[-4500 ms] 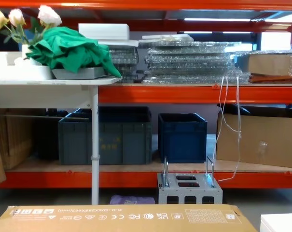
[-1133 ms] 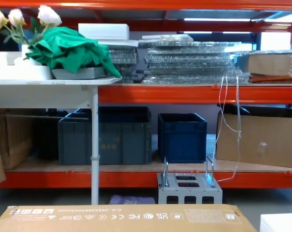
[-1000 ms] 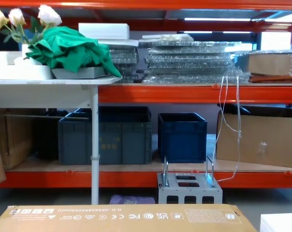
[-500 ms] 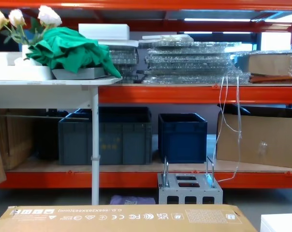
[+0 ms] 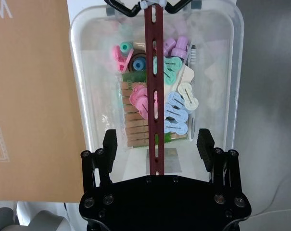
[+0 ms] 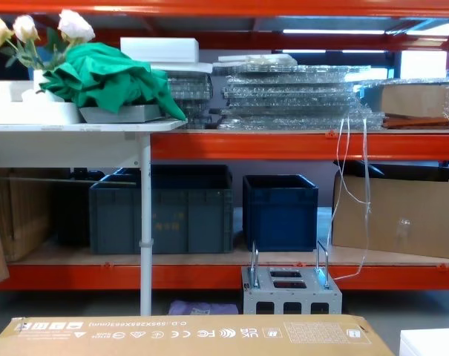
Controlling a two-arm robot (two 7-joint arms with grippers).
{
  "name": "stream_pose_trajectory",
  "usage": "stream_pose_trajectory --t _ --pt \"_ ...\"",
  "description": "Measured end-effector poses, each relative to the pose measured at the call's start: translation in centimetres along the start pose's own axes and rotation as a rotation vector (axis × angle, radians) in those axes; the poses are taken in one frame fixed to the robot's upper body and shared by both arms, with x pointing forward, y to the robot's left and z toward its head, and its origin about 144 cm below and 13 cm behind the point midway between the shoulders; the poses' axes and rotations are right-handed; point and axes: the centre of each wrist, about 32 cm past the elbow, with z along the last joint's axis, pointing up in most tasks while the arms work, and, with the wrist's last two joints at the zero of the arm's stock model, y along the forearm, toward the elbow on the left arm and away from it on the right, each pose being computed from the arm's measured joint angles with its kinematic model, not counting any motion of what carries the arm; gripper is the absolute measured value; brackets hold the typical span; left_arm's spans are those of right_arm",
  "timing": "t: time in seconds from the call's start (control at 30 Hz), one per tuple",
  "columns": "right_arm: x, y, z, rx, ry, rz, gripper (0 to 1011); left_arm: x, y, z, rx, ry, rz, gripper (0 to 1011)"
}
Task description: Use one hand to grasp the basket and place it at the designated location.
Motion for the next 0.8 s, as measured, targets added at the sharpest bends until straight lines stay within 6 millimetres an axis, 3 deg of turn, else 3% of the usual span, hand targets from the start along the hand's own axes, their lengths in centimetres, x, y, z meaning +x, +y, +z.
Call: stream_pose_trajectory --t 0.23,0.8 --pt "-0.6 -2.2 -0.1 0.015 0.005 -0.056 1000 0.0 0.0 0.0 0.0 0.0 0.0 0" --pt "-0.9 -2.9 -0.2 0.019 0.008 -0.073 1000 0.0 0.0 0.0 0.0 0.0 0.0 0"
